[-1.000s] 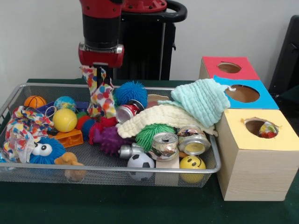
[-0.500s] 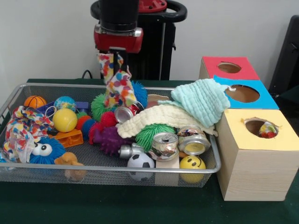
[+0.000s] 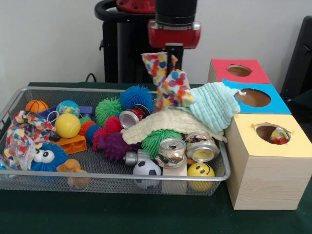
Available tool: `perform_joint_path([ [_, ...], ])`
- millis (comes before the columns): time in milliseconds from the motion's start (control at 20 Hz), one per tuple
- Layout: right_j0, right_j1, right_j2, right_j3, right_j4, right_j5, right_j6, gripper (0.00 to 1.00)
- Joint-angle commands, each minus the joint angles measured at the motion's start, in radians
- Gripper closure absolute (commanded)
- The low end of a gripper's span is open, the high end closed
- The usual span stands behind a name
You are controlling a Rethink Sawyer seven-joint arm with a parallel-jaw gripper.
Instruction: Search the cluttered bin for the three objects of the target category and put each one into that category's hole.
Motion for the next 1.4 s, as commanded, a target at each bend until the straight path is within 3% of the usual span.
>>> perform_joint_path([
  [50,0.092,-0.051,-0.067,-0.051,0.139,0.146,0.300,1.00],
  [400,0.186,-0.055,-0.138,-0.108,0.220,0.202,0.331,1.00],
  [750,0.264,-0.002,-0.196,-0.186,0.266,0.207,0.384,1.00],
  [1100,0.344,0.068,-0.259,-0.269,0.290,0.219,0.455,1.00],
  [1250,0.364,0.047,-0.283,-0.275,0.285,0.260,0.441,1.00],
  [1400,0.398,0.085,-0.315,-0.276,0.266,0.209,0.464,1.00],
])
